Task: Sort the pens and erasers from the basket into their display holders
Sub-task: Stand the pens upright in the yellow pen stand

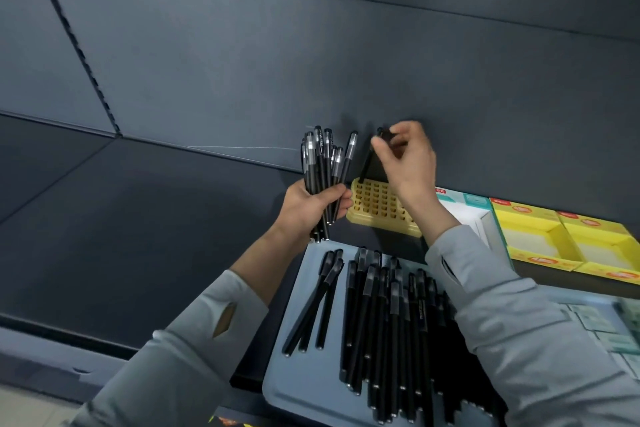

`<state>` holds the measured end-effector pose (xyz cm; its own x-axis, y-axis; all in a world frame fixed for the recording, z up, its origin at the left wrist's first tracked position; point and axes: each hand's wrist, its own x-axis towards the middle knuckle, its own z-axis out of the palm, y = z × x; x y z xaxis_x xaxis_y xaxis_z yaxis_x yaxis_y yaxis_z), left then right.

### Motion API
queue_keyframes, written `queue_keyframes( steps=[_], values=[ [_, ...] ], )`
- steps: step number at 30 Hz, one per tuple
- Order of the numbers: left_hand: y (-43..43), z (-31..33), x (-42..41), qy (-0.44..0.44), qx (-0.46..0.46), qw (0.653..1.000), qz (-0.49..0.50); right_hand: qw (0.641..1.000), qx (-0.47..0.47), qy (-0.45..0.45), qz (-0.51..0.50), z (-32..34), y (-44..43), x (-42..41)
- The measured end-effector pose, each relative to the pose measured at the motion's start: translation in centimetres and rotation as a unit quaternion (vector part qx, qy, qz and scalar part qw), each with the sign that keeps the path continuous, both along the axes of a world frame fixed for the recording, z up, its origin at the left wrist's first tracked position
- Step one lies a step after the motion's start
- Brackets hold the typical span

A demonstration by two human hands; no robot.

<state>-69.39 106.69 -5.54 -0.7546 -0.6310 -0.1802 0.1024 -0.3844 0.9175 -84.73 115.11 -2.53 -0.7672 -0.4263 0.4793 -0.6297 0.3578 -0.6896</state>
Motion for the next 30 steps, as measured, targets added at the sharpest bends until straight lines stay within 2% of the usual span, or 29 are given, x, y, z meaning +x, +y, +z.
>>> queue_keyframes(
  steps=[6, 10, 14, 19, 27, 30],
  values=[
    [0.4, 0.2, -1.0, 0.002, -0.012, 0.999, -0.042, 0.973, 0.03, -0.184, 0.133, 0.5, -0.2, 1.8],
    [0.2, -0.2, -1.5, -0.026, -0.014, 0.999, -0.034, 0.969, -0.021, -0.223, 0.105, 1.4, 0.4, 0.9],
    [-0.5, -0.3, -1.6, -0.043, -0.005, 0.999, -0.001, 0.987, -0.078, -0.135, 0.025, 2.3, 1.4, -0.8],
    [-1.0, -0.4, -1.8, -0.038, -0.032, 0.999, 0.006, 0.999, -0.034, -0.03, 0.008, 0.6, 1.1, -1.6],
    [-1.4, -0.2, -1.8, -0.014, -0.017, 1.0, -0.009, 0.998, 0.042, 0.051, 0.014, -0.6, 0.0, -1.8],
    [-1.3, -0.1, -1.8, -0.006, -0.014, 1.0, -0.012, 0.997, 0.064, 0.037, 0.02, -0.9, -0.1, -2.1]
  ],
)
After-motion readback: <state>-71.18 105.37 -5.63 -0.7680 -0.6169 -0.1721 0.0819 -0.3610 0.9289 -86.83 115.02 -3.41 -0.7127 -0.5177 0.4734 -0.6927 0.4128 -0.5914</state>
